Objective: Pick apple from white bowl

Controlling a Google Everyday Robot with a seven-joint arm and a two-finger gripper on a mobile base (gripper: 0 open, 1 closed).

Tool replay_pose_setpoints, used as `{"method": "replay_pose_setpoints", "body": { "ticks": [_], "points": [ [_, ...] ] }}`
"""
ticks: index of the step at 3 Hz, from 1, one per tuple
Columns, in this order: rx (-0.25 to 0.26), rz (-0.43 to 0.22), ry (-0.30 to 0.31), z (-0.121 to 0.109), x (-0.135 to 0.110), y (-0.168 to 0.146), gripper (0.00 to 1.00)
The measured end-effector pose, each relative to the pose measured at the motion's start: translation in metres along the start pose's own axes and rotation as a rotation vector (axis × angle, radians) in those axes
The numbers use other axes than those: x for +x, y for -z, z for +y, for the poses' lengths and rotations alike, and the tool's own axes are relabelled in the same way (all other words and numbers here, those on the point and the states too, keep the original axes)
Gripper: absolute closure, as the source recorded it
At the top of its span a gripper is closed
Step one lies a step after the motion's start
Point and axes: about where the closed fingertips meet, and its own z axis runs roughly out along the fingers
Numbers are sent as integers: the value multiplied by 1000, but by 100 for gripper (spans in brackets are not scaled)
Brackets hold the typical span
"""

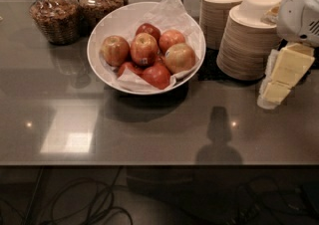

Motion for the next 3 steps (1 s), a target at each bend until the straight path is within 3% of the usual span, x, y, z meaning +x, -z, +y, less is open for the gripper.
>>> {"method": "replay_pose_setpoints", "body": {
  "ticks": [1, 2, 3],
  "points": [
    [14, -67, 12, -26, -56, -15, 0],
    [14, -67, 11, -26, -56, -15, 0],
    [19, -134, -23, -29, -70, -30, 0]
  ]
}}
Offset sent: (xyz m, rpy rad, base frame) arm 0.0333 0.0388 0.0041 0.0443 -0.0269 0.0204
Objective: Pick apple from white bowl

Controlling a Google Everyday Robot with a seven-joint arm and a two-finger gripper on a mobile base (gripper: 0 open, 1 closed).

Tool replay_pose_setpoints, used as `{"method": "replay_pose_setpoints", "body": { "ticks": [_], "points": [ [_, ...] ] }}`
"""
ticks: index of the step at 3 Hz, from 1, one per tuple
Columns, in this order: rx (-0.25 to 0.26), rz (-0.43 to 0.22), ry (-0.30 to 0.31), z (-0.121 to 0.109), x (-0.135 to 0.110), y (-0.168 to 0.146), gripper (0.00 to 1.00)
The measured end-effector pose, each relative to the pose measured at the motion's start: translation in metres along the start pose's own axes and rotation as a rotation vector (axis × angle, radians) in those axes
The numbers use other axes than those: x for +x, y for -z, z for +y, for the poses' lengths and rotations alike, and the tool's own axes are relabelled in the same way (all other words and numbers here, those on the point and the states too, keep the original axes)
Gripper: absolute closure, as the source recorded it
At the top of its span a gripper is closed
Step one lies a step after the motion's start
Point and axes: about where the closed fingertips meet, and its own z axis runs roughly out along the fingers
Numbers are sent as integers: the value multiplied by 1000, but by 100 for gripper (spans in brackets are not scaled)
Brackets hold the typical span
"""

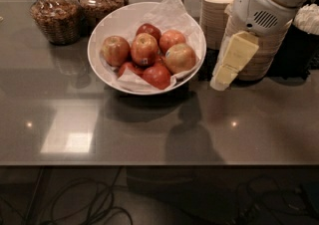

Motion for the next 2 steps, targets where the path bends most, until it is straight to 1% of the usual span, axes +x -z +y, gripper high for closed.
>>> {"method": "replay_pose_setpoints", "body": {
  "ticks": [1, 2],
  "points": [
    [-15, -141, -45, 1, -37, -31, 0],
    [-18, -248, -73, 1, -68, -47, 0]
  ]
}}
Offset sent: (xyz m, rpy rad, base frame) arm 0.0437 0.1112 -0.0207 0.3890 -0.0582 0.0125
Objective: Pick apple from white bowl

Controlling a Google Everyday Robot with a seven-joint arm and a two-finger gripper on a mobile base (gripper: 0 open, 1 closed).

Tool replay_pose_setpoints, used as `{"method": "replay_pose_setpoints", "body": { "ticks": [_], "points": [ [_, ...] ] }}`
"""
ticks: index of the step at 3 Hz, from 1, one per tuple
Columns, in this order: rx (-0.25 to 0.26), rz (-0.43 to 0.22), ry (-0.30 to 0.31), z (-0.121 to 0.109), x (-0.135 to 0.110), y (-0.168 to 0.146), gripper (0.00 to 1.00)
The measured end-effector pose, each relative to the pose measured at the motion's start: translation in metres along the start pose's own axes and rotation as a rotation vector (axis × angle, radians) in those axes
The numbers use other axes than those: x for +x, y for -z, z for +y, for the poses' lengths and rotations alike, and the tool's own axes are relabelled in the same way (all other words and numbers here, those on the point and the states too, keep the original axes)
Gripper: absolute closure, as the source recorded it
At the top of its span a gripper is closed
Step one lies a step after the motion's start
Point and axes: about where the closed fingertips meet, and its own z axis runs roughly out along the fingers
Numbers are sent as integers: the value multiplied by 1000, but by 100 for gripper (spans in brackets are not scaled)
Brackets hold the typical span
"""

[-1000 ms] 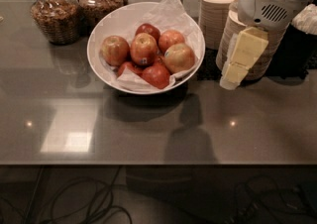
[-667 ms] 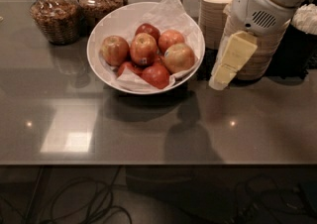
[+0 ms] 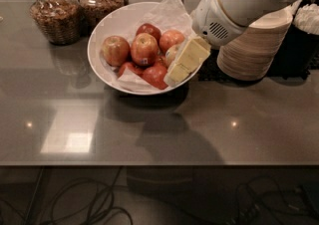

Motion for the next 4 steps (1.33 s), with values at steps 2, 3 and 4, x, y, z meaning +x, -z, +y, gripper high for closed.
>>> {"method": "replay_pose_setpoints", "body": {
  "ticks": [2, 3, 4],
  "points": [
    [-22, -62, -41, 2, -18, -28, 0],
    [-19, -69, -13, -7, -35, -35, 0],
    [-12, -74, 55, -16, -65, -48, 0]
  ]
}}
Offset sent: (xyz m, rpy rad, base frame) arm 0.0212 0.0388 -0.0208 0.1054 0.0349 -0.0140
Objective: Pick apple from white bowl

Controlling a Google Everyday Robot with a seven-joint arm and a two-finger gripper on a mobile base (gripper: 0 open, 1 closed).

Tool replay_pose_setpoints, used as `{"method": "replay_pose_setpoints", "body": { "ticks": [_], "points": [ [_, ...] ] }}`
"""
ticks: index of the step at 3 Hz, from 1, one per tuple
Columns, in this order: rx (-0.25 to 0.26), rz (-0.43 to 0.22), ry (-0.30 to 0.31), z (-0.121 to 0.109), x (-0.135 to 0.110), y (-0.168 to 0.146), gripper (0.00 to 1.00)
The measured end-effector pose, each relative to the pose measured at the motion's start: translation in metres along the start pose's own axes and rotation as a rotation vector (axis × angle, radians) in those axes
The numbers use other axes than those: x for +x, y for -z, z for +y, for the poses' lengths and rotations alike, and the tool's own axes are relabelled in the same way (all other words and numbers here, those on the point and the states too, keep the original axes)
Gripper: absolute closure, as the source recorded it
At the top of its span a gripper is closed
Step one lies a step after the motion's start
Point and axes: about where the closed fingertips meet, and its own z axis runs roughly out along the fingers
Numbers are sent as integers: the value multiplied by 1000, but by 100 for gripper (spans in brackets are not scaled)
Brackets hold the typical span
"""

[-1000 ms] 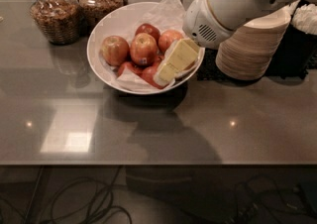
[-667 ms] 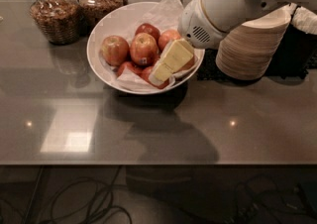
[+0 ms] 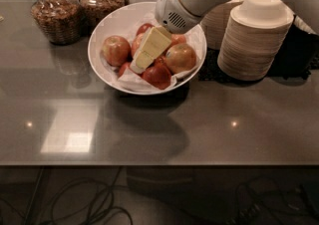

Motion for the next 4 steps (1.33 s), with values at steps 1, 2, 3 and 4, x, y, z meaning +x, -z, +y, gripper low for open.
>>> {"method": "replay_pose_setpoints", "body": {
  "ticks": [1, 2, 3, 4],
  "points": [
    [3, 5, 42, -10, -17, -18, 9],
    [4, 11, 61, -15, -22, -31, 9],
    [-4, 12, 58, -13, -14, -39, 8],
    [-26, 10, 29, -4, 11, -51, 8]
  ]
}}
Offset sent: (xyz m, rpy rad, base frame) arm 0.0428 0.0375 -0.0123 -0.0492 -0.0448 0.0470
